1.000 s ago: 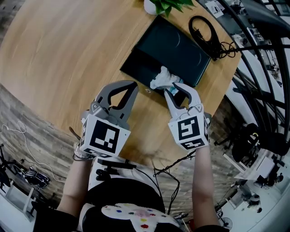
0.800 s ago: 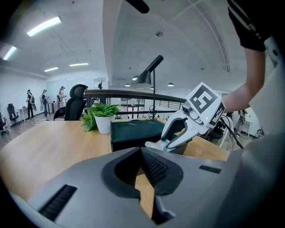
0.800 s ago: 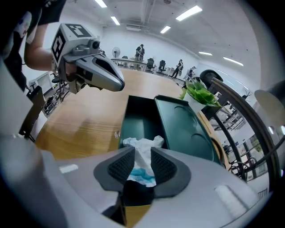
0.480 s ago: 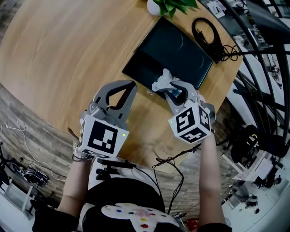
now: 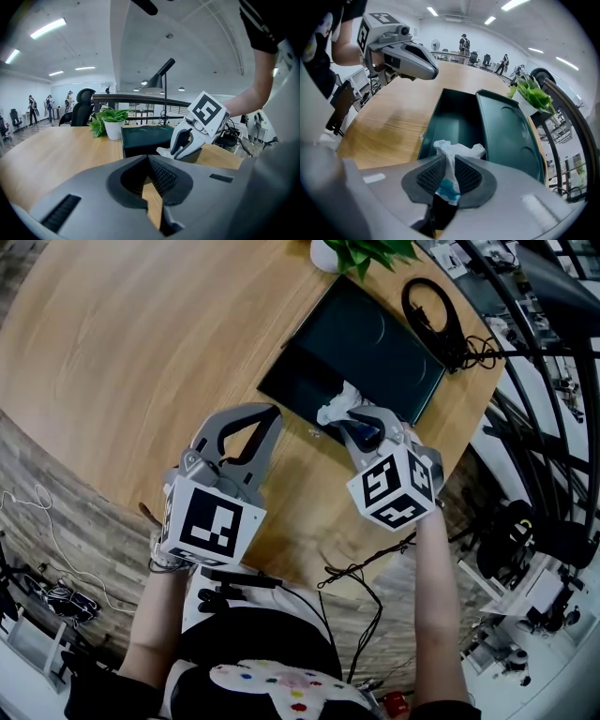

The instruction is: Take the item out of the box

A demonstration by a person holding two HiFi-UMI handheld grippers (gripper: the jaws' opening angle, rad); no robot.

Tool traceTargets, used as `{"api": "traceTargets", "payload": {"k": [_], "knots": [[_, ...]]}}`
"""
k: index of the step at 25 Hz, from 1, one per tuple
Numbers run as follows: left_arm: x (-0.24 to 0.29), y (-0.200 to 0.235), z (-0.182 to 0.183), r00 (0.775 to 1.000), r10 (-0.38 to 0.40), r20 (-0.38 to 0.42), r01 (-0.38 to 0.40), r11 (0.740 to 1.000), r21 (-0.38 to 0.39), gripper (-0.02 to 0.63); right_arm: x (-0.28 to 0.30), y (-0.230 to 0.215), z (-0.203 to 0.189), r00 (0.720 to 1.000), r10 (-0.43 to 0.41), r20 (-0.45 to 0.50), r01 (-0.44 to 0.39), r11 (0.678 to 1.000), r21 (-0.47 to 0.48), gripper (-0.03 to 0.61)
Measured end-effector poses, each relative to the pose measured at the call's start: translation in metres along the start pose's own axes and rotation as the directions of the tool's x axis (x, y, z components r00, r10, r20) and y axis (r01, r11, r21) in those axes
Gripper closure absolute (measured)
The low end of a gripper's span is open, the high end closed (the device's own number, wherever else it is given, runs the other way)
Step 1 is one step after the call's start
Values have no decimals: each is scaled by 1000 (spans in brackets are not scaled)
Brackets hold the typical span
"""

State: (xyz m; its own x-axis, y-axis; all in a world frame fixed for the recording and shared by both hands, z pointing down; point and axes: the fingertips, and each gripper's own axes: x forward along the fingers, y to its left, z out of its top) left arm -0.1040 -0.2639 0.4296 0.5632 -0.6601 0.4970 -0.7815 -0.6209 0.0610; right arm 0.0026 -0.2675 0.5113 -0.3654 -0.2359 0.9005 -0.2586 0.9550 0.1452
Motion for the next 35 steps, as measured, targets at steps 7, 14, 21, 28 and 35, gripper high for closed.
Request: {"api": "traceTargets", "payload": {"k": [7,14,21,28,35], "knots": [[-1,3,2,1000,-16,20,17,999,-43,607,-2,-1,5,999,-2,54,2,1000,1,569],[1,-1,-2,1000,-7,5,7,1000,-25,607,-11,-8,13,988,-27,149,18,998,63,569],[-5,-10,3,1000,-14,21,14,1000,-23,607,-26,-7,27,975,-40,221,25,997,72,569],[-20,-18,11,999,-8,43,8,1000,-16,607,-44,-2,38,961,-40,273,-2,988,154,569],[-33,-33,21,998,3,55,-4,1000,15,607,-68,7,41,935,-88,343,18,979,202,569]]}}
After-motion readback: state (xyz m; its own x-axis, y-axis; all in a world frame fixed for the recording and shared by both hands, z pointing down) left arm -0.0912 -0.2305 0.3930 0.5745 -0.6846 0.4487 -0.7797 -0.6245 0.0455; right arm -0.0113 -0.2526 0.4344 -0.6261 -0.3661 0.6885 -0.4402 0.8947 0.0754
